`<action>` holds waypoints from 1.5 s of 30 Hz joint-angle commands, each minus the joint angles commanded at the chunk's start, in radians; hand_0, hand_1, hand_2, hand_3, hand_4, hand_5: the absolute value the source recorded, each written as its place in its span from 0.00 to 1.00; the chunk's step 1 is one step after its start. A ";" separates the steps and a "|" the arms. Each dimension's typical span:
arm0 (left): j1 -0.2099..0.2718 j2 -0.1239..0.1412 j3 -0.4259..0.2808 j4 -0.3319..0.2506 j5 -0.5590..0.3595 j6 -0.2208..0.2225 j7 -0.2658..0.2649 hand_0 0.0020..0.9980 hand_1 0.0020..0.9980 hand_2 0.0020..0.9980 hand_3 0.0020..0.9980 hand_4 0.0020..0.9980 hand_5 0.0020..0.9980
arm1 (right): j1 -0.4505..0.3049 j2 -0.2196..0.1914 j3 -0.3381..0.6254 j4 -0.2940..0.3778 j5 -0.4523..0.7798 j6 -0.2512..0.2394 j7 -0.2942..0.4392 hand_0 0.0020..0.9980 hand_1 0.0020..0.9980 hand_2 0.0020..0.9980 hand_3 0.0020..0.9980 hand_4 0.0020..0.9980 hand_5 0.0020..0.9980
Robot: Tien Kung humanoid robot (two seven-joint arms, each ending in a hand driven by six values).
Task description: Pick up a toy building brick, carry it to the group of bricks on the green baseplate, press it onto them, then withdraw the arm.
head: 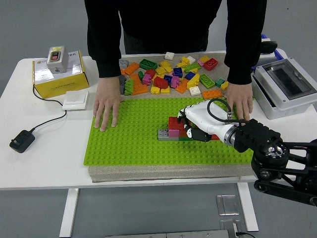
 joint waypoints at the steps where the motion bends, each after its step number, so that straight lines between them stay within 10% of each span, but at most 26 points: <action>1: 0.000 0.000 0.000 0.000 0.000 0.000 0.000 0.63 0.60 0.43 0.59 0.13 0.61 | 0.000 0.000 0.000 0.000 -0.001 -0.001 0.000 0.00 0.11 0.67 0.65 0.00 0.34; 45: -0.003 -0.001 0.007 0.000 -0.007 0.008 -0.017 0.63 0.60 0.43 0.59 0.14 0.61 | -0.010 0.005 -0.023 -0.004 -0.029 -0.017 0.003 0.00 0.10 0.66 0.64 0.00 0.33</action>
